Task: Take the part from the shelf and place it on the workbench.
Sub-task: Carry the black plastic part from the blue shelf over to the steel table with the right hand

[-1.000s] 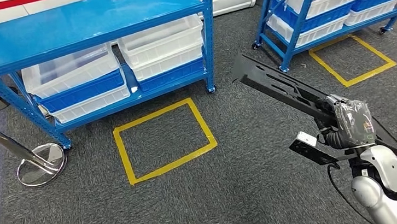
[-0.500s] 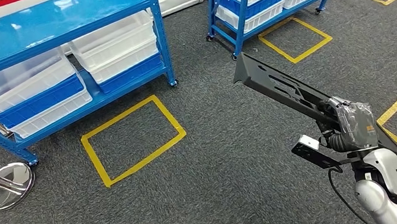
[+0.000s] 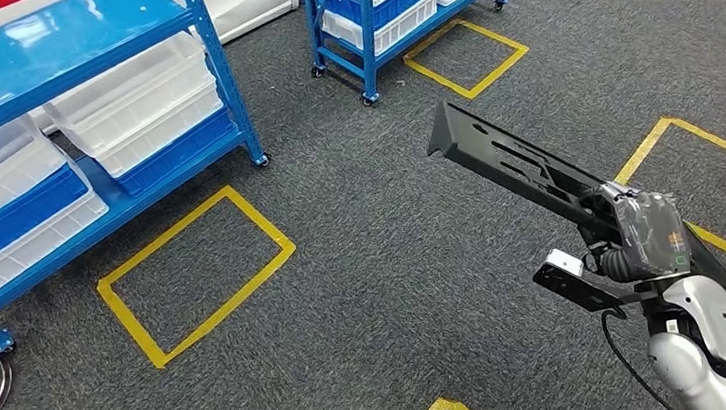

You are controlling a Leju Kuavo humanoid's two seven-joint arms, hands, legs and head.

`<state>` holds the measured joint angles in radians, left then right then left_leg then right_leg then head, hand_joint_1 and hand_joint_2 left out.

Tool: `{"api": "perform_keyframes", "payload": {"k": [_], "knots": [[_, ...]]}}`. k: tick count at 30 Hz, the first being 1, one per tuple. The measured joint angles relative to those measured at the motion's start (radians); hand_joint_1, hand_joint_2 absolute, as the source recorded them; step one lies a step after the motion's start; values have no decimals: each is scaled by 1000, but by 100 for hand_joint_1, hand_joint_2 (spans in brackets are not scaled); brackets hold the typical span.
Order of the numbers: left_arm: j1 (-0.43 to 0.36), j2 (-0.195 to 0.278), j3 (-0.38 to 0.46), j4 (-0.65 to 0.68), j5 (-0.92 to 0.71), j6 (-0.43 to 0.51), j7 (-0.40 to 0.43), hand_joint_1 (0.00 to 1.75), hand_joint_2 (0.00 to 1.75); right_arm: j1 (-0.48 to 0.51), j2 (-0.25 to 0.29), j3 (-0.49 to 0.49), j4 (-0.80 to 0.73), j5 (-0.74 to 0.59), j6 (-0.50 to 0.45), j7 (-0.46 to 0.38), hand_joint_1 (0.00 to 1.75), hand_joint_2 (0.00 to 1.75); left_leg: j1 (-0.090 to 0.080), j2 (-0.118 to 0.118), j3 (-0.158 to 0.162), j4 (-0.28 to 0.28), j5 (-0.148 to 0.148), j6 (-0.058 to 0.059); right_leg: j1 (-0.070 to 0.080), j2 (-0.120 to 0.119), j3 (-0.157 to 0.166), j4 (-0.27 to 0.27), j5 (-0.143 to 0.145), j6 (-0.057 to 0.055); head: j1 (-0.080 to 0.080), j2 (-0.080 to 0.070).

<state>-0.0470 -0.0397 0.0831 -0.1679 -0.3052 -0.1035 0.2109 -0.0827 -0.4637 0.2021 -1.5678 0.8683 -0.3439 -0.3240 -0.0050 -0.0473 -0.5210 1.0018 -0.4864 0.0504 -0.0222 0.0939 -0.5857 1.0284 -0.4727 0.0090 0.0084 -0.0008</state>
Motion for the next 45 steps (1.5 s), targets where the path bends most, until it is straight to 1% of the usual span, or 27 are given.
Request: {"api": "perform_keyframes", "payload": {"k": [2,4,6,7,8,11,13,15,16,18,20,22,23,24,26,27,29,30,32,33,35,37,38,39,41,43,45], "knots": [[-3,-1,1,0,0,0,0,0,175,3,-2,0,0,0,0,0,175,175,4,23,12,-35,13,6,4,-30,-16,26,-20,7,2,0],[-1,-2,1,0,0,0,0,0,175,1,-4,-1,0,0,0,0,175,175,6,47,14,-49,21,10,4,-73,-63,123,-77,15,3,0],[1,-2,1,0,0,0,0,0,175,2,-4,-1,1,0,0,0,175,175,7,70,6,-42,20,8,-4,-86,-114,234,-121,27,3,0],[1,-3,1,0,0,-1,0,0,175,3,-4,-1,2,0,0,0,175,175,8,81,2,-36,18,5,-8,-88,-121,252,-118,32,3,0],[1,-4,1,0,0,-1,0,0,175,4,-4,-1,2,0,0,0,175,175,9,91,-1,-30,16,1,-12,-92,-112,236,-100,38,3,0],[0,-5,1,0,0,-1,0,0,175,3,-4,-3,2,0,0,0,175,175,12,118,-11,-1,0,-18,-17,-133,-19,63,-24,48,4,0],[-2,-3,2,0,0,0,0,0,175,2,-5,-5,2,2,0,0,175,175,8,131,-15,12,-8,-33,-11,-142,-2,21,-16,36,3,0],[-4,-3,2,0,0,1,0,0,175,5,-6,-7,1,11,-1,1,175,175,7,143,-16,15,-9,-44,-8,-123,-10,24,-9,18,2,0],[-5,-3,2,0,1,2,0,0,175,6,-7,-7,1,18,-2,3,175,175,10,140,-18,20,-15,-49,-9,-115,-13,22,-6,10,2,0],[-4,-3,3,0,1,2,1,0,175,7,-9,-8,-2,40,-4,12,175,175,15,105,-41,75,-60,-55,-9,-99,-18,16,4,-7,2,0],[-1,-3,4,0,1,2,3,0,175,10,-10,-10,-8,70,-11,29,175,175,17,66,-95,200,-135,-55,-5,-82,-28,16,11,-18,2,0],[2,-3,5,0,1,0,4,0,175,25,-14,-14,-19,111,-23,55,175,175,15,56,-135,299,-168,-49,3,-61,-36,18,16,-23,2,0],[4,-3,6,0,1,-1,5,0,175,36,-19,-20,-27,130,-29,69,175,175,14,54,-132,298,-156,-44,7,-50,-38,19,18,-23,2,0],[5,-3,7,0,0,-2,5,0,175,48,-26,-28,-38,146,-35,82,175,175,11,48,-110,256,-126,-36,10,-39,-39,21,19,-23,2,0],[7,-1,7,0,-1,-3,5,0,175,65,-38,-50,-58,164,-45,98,175,175,6,9,-42,123,-61,-14,13,-17,-42,24,22,-20,2,0],[8,0,8,0,-1,-4,4,0,175,72,-43,-62,-68,175,-48,106,175,175,3,-12,-15,68,-42,-6,12,-5,-45,24,25,-16,2,0],[8,3,8,0,-2,-5,4,0,175,97,-54,-86,-91,223,-56,136,175,175,0,-32,2,26,-37,2,4,15,-54,22,34,-3,3,0],[7,2,9,0,-3,-5,4,0,175,118,-62,-100,-103,255,-59,154,175,175,-2,-22,4,17,-33,2,1,26,-56,18,40,6,2,0],[6,2,9,0,-4,-5,4,0,175,162,-81,-136,-129,306,-66,181,175,175,1,1,11,-5,-17,3,2,2,-63,23,37,16,3,0],[8,2,9,0,-6,-5,4,0,175,177,-90,-153,-139,322,-70,192,175,175,4,16,15,-17,-8,5,4,-24,-74,45,19,20,3,0],[14,2,9,0,-11,-5,3,0,175,208,-101,-187,-163,348,-80,213,175,175,3,45,15,-27,-1,8,5,-75,-118,146,-48,28,4,0],[19,2,9,0,-15,-3,2,0,175,251,-107,-226,-186,374,-87,233,175,175,3,72,10,-24,-1,8,-2,-86,-159,251,-95,39,4,0],[19,1,9,0,-17,-2,1,0,175,274,-108,-248,-197,386,-89,242,175,175,3,84,8,-22,-3,7,-6,-89,-159,263,-93,43,4,0],[19,0,9,0,-19,-2,0,0,175,295,-109,-271,-208,396,-91,249,175,175,4,96,6,-19,-5,4,-9,-94,-139,237,-76,48,5,0],[19,0,9,0,-22,0,-1,0,175,325,-109,-320,-233,410,-98,256,175,175,4,119,5,-8,-14,-8,-13,-128,-59,112,-26,52,5,0],[19,0,9,0,-24,1,-1,0,175,344,-109,-359,-254,416,-104,257,175,175,-1,139,7,3,-27,-23,-11,-158,-9,26,-4,42,3,0],[16,1,9,0,-24,2,-1,0,175,359,-109,-387,-269,420,-107,256,175,175,-3,160,14,5,-35,-34,-8,-148,-8,17,-3,25,2,0]]}}
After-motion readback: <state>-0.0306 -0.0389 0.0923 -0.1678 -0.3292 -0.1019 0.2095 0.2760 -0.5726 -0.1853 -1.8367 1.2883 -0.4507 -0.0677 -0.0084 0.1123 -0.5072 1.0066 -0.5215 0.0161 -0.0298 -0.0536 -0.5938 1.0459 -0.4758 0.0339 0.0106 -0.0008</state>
